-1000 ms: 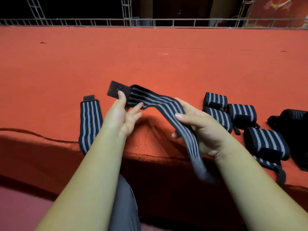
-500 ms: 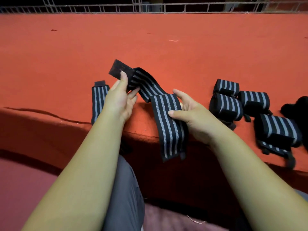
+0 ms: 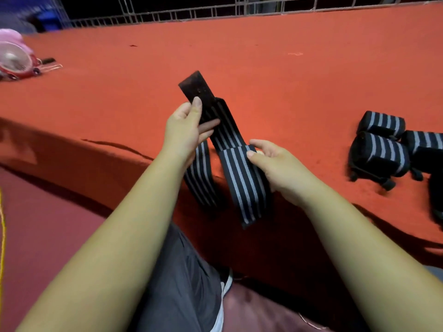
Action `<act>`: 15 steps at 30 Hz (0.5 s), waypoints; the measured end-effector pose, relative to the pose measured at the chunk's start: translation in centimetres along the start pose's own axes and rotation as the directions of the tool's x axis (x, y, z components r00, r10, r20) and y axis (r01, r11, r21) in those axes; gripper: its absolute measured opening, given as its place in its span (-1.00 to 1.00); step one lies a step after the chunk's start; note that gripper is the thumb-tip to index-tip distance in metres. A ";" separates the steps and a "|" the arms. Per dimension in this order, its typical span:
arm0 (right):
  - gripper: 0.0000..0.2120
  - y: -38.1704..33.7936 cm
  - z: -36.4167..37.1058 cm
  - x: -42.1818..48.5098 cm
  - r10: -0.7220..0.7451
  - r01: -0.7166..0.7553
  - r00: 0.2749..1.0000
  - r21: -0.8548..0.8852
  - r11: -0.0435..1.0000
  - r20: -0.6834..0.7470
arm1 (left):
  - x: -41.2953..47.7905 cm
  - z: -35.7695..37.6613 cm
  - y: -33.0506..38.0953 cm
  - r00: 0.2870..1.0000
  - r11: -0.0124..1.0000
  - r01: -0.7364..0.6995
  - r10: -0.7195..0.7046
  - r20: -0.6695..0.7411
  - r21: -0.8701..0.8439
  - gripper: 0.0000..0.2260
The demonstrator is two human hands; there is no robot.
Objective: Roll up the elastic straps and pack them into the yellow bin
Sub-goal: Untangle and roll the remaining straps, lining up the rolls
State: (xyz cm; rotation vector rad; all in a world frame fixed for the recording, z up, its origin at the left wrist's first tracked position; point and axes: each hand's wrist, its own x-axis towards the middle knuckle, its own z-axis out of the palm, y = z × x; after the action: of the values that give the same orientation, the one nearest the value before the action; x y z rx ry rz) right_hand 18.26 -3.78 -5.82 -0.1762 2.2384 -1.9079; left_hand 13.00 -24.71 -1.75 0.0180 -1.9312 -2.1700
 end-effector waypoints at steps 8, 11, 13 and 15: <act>-0.64 0.1 2.6 2.7 -0.078 0.076 0.996 0.031 0.997 0.050 | 5.1 -3.7 0.9 0.989 0.990 -0.101 0.111 -0.101 0.094 -0.88; -0.62 -0.1 3.9 3.8 -0.098 0.094 0.993 0.055 0.994 0.072 | 7.9 -4.7 1.0 0.984 0.986 -0.111 0.127 -0.122 0.124 -0.89; -0.63 -0.3 5.0 4.5 -0.100 0.093 0.991 0.080 0.992 0.083 | 9.8 -5.1 0.9 0.983 0.985 -0.111 0.128 -0.130 0.133 -0.87; -0.67 -0.3 6.0 5.3 -0.107 0.101 0.989 0.063 0.993 0.100 | 11.8 -5.4 0.6 0.983 0.982 -0.097 0.120 -0.136 0.164 -0.87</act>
State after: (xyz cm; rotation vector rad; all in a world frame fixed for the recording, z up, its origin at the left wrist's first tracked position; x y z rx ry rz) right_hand 14.41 -10.75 -6.85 -0.3810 2.1428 -1.9649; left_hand 2.52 -32.18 -0.14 0.0933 -1.9661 -1.8889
